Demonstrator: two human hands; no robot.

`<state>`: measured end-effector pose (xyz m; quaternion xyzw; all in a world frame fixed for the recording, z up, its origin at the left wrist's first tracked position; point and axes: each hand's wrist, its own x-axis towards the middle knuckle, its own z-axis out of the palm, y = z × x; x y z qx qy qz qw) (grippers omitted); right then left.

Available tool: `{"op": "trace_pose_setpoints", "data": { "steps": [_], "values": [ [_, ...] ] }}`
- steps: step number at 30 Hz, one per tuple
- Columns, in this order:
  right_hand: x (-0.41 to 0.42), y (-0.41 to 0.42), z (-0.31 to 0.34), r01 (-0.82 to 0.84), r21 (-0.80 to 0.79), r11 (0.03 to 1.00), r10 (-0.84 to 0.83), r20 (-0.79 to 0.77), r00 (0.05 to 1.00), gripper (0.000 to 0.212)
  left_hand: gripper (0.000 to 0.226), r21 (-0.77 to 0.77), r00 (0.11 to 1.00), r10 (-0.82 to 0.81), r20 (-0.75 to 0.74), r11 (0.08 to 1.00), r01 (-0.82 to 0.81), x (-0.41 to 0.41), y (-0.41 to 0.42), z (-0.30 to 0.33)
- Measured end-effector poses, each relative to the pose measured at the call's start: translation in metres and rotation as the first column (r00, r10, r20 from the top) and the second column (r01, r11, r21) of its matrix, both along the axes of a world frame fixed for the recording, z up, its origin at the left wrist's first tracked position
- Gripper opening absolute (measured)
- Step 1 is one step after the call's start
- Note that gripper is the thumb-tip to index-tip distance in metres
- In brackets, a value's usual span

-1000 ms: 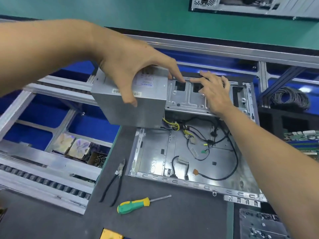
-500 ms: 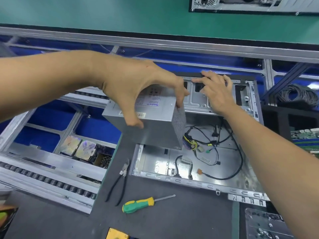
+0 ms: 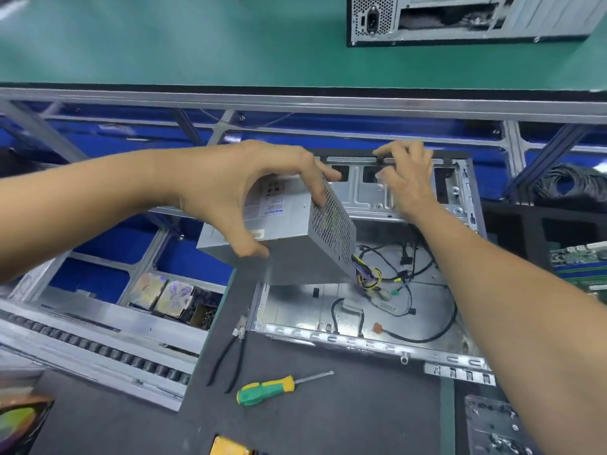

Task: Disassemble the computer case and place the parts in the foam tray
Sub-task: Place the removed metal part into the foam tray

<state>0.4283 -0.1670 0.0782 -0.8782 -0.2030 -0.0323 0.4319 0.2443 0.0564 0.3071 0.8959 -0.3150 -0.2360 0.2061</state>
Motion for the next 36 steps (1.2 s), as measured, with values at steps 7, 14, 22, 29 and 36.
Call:
{"op": "trace_pose_setpoints", "data": {
  "steps": [7, 14, 22, 29, 36],
  "values": [
    [-0.081, -0.021, 0.013, -0.282, 0.349, 0.893, 0.348, -0.143, 0.926, 0.026, 0.08, 0.085, 0.939, -0.163, 0.304, 0.986, 0.144, -0.013, 0.003, -0.001],
    [-0.137, -0.055, 0.007, -0.222, 0.434, 0.873, 0.426, -0.456, 0.781, 0.045, 0.075, -0.398, 0.961, 0.217, 0.172, 0.908, -0.134, -0.011, -0.004, 0.03],
    [-0.123, -0.087, 0.061, -0.205, 0.682, 0.702, 0.655, -0.505, 0.563, 0.066, 0.07, -0.579, 0.908, 0.419, 0.008, 0.743, -0.337, -0.002, 0.019, 0.03],
    [-0.088, -0.105, 0.109, -0.219, 0.566, 0.795, 0.554, -0.529, 0.643, 0.06, 0.065, -0.772, 0.608, 0.735, -0.3, 0.187, -0.608, 0.0, 0.02, -0.005],
    [-0.09, -0.069, 0.132, -0.139, 0.384, 0.913, 0.344, -0.541, 0.767, 0.037, 0.045, -0.468, 0.293, 0.567, -0.77, -0.19, -0.863, -0.011, 0.007, -0.038]
  ]
}}
